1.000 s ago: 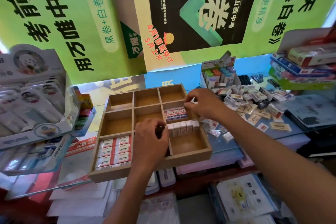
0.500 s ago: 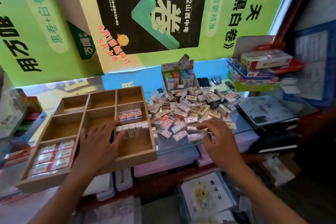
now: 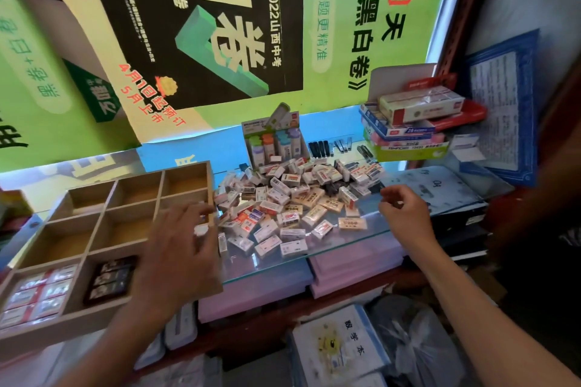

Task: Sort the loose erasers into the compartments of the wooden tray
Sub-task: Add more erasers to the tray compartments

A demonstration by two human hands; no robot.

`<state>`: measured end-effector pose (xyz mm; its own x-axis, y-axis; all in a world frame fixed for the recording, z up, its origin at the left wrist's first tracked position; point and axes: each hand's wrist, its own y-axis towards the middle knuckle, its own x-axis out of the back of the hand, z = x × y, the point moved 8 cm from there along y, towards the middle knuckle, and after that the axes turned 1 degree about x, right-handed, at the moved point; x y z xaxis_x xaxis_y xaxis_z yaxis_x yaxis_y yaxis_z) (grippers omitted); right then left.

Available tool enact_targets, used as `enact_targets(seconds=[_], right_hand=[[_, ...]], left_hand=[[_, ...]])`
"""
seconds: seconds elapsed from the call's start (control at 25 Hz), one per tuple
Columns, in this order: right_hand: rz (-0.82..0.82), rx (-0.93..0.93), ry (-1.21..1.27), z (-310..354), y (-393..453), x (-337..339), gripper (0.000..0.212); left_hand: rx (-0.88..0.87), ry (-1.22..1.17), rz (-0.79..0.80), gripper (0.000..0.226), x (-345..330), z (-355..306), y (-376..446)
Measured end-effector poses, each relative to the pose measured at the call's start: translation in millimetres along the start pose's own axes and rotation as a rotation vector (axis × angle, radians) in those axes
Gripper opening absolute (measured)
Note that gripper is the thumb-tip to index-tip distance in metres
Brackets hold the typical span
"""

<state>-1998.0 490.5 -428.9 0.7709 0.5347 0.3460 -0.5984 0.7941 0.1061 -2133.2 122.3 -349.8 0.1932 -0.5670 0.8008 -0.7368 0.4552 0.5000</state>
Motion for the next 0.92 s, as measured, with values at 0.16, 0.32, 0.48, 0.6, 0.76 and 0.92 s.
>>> enact_targets(seconds=[0.16, 0.32, 0.48, 0.6, 0.76, 0.92], right_hand=[[0.022, 0.051, -0.056, 5.0, 32.7, 2.1, 0.04], [-0.018, 0.084, -0.223, -9.6, 61.4, -10.9, 0.053], [-0.04, 0.06, -0.375, -12.3, 76.2, -17.6, 0.049], [-0.093, 0.024, -0.368, -13.9, 84.3, -16.5, 0.043], [-0.183, 0.034, -0.439, -12.0, 85.0, -15.1, 0.035], [-0.217, 0.022, -0.302, -17.7, 86.7, -8.7, 0.03]], left_hand=[[-0.147, -0.154, 0.048, 0.027, -48.0, -101.4, 19.0], [-0.288, -0.151, 0.162, 0.03, -100.1, -156.1, 47.7], [-0.36, -0.007, 0.265, 0.033, -139.7, -186.4, 91.0], [-0.419, 0.175, 0.401, 0.055, -170.4, -202.1, 123.7], [-0.62, 0.278, 0.706, 0.072, -210.7, -211.1, 143.9], [-0.719, 0.351, 0.914, 0.074, -238.0, -204.9, 163.8]])
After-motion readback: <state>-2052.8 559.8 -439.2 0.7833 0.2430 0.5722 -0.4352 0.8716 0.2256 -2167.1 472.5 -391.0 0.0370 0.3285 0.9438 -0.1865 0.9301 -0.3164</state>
